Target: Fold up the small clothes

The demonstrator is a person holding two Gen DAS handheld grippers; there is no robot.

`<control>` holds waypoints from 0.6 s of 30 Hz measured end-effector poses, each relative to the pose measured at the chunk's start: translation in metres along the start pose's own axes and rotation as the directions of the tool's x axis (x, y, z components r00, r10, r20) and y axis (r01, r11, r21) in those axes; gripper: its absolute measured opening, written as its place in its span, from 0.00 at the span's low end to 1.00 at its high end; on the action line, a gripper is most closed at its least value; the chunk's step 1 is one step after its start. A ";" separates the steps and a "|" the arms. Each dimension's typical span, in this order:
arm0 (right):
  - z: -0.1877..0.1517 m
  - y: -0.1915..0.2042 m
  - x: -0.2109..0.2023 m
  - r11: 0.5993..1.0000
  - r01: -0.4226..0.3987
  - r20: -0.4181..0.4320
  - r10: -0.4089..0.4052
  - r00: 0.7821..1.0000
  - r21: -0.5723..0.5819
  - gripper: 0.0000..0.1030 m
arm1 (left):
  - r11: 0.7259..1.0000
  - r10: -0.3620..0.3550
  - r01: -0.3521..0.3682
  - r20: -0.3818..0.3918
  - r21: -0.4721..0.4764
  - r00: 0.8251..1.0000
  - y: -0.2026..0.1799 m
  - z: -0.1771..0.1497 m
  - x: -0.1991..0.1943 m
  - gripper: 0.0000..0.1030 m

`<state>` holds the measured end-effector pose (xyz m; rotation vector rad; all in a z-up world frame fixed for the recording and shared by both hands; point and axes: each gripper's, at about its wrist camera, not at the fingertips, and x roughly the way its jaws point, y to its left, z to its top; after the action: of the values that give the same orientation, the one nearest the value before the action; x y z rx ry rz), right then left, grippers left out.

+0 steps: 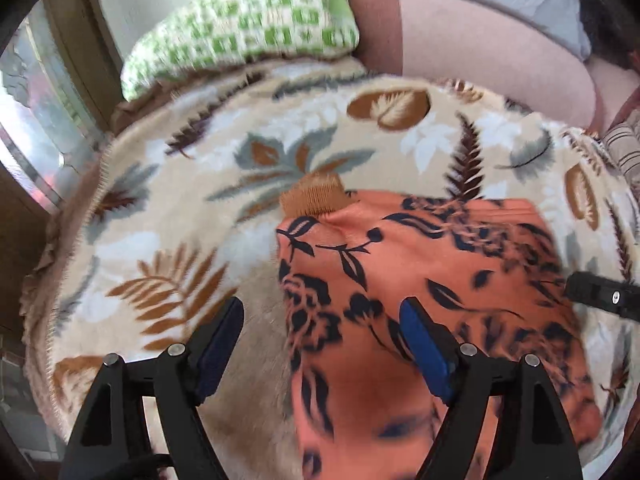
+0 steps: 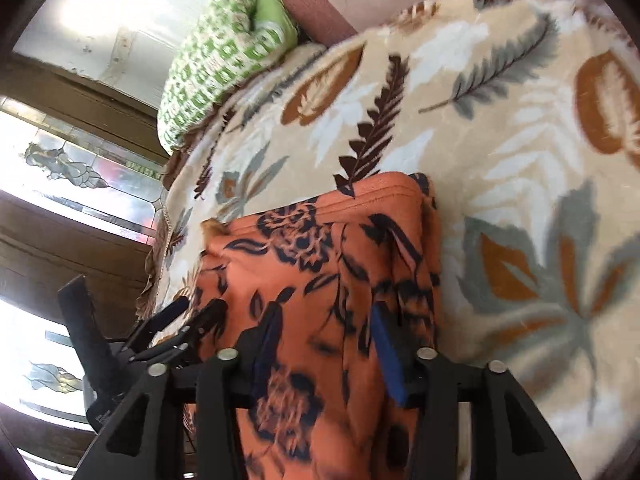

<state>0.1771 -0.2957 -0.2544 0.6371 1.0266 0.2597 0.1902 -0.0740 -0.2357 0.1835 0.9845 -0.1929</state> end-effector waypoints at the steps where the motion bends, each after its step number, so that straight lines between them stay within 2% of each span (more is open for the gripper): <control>1: -0.007 0.008 -0.012 0.999 0.026 0.022 -0.025 0.999 -0.031 0.50 | 1.000 0.001 -0.001 0.032 -0.002 0.999 0.000 -0.004 -0.018 0.79; 3: -0.024 0.024 -0.037 0.990 0.096 0.077 -0.088 0.993 -0.104 0.51 | 1.000 0.004 -0.004 0.080 -0.003 0.997 0.001 -0.011 -0.048 0.79; 6: -0.058 0.054 -0.077 0.952 0.243 0.186 -0.208 0.960 -0.189 0.52 | 1.000 0.027 -0.028 0.147 0.003 0.989 0.004 -0.021 -0.090 0.80; 10: -0.096 0.080 -0.119 0.918 0.332 0.306 -0.259 0.916 -0.216 0.59 | 0.998 0.062 -0.066 0.240 0.008 0.969 0.011 -0.032 -0.142 0.84; 14: -0.128 0.107 -0.148 0.882 0.419 0.416 -0.305 0.857 -0.216 0.59 | 0.995 0.093 -0.095 0.322 -0.010 0.942 0.020 -0.044 -0.188 0.85; 18: -0.146 0.129 -0.167 0.857 0.474 0.490 -0.329 0.807 -0.205 0.60 | 0.995 0.095 -0.083 0.363 -0.047 0.927 0.032 -0.051 -0.217 0.86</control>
<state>-0.0214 -0.2212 -0.1100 0.1491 0.6358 -0.1028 0.0397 -0.0138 -0.0797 0.1562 0.6060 -0.1222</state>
